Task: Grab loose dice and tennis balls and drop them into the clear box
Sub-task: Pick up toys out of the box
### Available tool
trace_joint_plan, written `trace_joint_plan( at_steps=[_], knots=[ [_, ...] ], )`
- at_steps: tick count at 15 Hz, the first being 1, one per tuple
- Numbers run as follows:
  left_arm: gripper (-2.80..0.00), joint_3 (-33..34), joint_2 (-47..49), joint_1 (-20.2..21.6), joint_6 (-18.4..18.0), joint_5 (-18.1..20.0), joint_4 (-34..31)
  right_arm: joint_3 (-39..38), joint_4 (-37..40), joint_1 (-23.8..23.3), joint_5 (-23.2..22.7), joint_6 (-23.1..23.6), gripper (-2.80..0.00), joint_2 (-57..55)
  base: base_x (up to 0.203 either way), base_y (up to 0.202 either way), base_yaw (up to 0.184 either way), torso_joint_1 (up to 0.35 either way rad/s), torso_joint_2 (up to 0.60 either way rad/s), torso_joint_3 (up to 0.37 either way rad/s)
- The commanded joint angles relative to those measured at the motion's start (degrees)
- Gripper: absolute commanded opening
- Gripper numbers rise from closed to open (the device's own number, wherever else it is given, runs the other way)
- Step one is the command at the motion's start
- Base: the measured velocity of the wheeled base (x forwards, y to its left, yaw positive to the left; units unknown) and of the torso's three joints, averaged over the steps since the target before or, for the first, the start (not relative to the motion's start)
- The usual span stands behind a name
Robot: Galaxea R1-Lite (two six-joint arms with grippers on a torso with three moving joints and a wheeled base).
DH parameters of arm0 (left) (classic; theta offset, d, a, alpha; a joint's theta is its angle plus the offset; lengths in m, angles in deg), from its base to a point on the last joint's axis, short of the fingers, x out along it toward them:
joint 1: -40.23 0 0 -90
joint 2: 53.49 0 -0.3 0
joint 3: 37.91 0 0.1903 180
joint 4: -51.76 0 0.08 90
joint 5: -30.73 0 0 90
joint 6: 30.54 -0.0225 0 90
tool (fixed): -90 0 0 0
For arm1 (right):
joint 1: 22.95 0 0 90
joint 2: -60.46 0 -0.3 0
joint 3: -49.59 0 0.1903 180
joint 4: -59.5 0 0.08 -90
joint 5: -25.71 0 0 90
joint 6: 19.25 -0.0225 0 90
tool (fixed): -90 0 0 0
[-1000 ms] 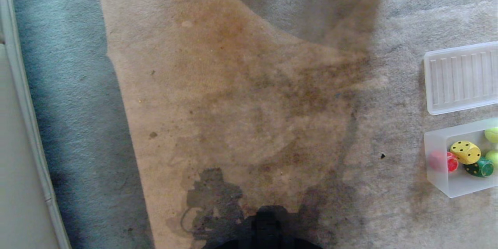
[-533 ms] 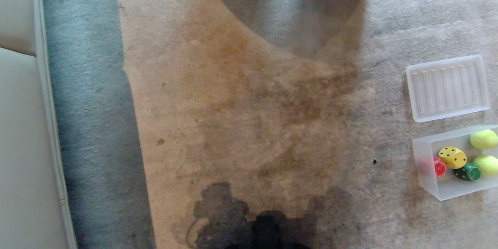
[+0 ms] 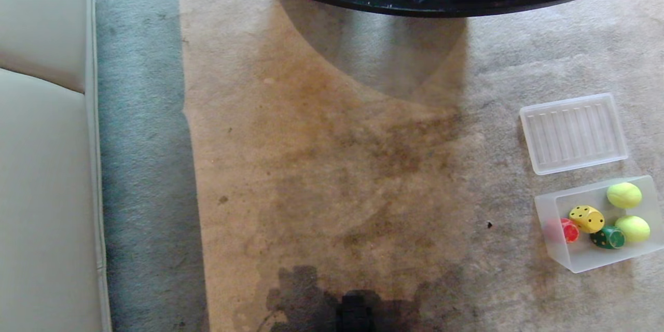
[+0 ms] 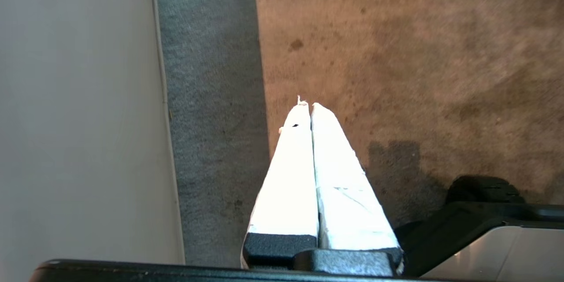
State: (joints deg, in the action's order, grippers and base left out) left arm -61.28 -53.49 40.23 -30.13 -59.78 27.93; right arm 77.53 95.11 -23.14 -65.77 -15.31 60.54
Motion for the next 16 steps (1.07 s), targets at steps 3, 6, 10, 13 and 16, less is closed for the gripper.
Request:
trace_joint_plan(
  at_steps=[3,6,10,13,16],
  knots=[
    [-2.8,0.08,0.0,0.0,0.02,-0.02,0.02,0.0,0.07,0.01,-0.02,0.1,-2.8,0.01,0.0,0.0,0.0,0.001,0.0,0.201],
    [-2.8,0.05,0.0,0.0,0.02,-0.02,0.02,0.0,0.07,0.01,-0.02,0.02,-2.8,0.01,0.0,0.0,0.0,0.002,0.01,0.207],
    [-2.8,0.08,0.0,0.0,0.02,-0.02,0.02,0.0,0.07,0.01,-0.02,0.02,-2.8,0.01,0.0,0.0,0.0,0.006,0.0,0.203],
    [-2.8,0.09,0.0,0.0,0.02,-0.02,0.02,0.0,0.07,0.01,-0.02,0.02,-2.8,0.01,0.0,0.0,0.0,0.003,0.01,0.203],
    [-2.8,0.0,0.0,0.0,0.02,-0.02,0.02,0.0,0.07,0.01,-0.02,0.1,-2.8,0.01,0.0,0.0,0.0,0.004,0.0,0.204]
  ],
)
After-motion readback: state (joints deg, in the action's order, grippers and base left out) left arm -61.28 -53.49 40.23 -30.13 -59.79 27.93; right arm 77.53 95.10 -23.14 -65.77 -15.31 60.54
